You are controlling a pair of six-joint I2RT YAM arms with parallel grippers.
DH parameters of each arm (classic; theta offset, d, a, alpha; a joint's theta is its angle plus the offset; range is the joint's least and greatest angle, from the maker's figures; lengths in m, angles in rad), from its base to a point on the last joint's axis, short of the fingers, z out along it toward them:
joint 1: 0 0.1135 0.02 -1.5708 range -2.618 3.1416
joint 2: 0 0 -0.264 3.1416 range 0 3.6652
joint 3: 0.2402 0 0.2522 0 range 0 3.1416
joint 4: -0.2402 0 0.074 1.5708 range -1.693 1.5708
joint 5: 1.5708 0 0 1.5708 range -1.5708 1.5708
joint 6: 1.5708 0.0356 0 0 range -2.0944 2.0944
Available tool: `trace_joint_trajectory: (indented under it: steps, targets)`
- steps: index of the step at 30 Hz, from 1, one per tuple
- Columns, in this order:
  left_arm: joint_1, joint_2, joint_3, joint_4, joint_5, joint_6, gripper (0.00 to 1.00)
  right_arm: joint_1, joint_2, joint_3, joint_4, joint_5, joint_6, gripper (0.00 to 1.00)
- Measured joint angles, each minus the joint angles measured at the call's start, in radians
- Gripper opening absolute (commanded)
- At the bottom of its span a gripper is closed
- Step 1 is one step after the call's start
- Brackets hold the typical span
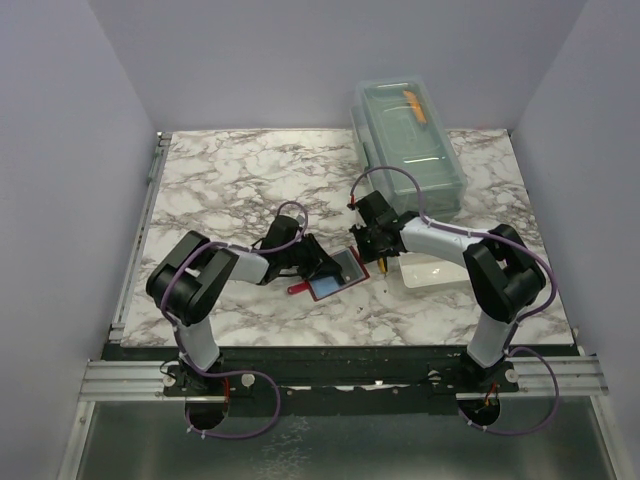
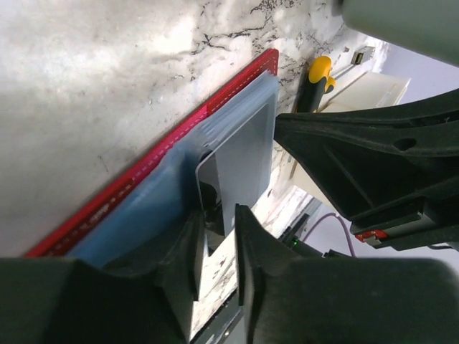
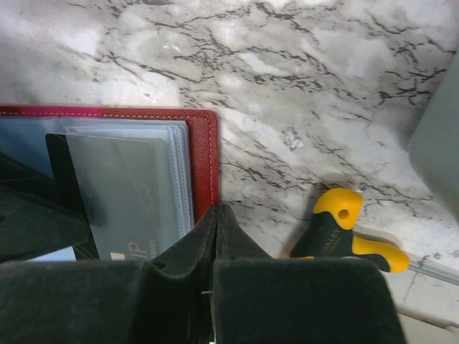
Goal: Put the credit cards into the card holder
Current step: Insert the credit card into the card holder.
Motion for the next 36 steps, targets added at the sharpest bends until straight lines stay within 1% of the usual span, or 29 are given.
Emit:
trace_joint_trajectory:
  steps: [3, 6, 11, 13, 18, 21, 26, 32, 36]
  targets:
    - [-0.002, -0.047, 0.002, -0.072, -0.038, 0.013, 0.36, 0.006, 0.002, 0.000, 0.006, -0.015, 0.006, 0.01]
    - [-0.004, -0.080, 0.002, -0.129, -0.063, 0.028, 0.36, 0.011, 0.004, 0.000, 0.007, -0.026, 0.006, 0.00]
    - [-0.010, -0.102, 0.005, -0.184, -0.092, 0.037, 0.31, 0.011, 0.005, 0.000, 0.008, -0.040, 0.010, 0.00]
    - [-0.023, -0.103, 0.019, -0.208, -0.114, 0.035, 0.31, 0.013, 0.005, 0.000, 0.009, -0.042, 0.016, 0.00]
    - [-0.108, -0.093, 0.079, -0.277, -0.216, -0.012, 0.30, 0.015, 0.005, 0.000, 0.008, -0.036, 0.083, 0.00]
    - [-0.139, -0.096, 0.082, -0.286, -0.266, -0.050, 0.34, 0.012, 0.001, -0.005, 0.010, -0.019, 0.136, 0.00]
    - [-0.143, -0.127, 0.066, -0.291, -0.292, -0.070, 0.39, 0.014, -0.003, -0.013, 0.013, -0.012, 0.187, 0.00]
    - [-0.123, -0.178, 0.044, -0.294, -0.286, -0.069, 0.46, 0.024, -0.006, -0.018, 0.013, -0.018, 0.211, 0.00]
    - [-0.119, -0.181, 0.043, -0.288, -0.269, -0.071, 0.47, 0.026, -0.007, -0.020, 0.013, -0.021, 0.217, 0.00]
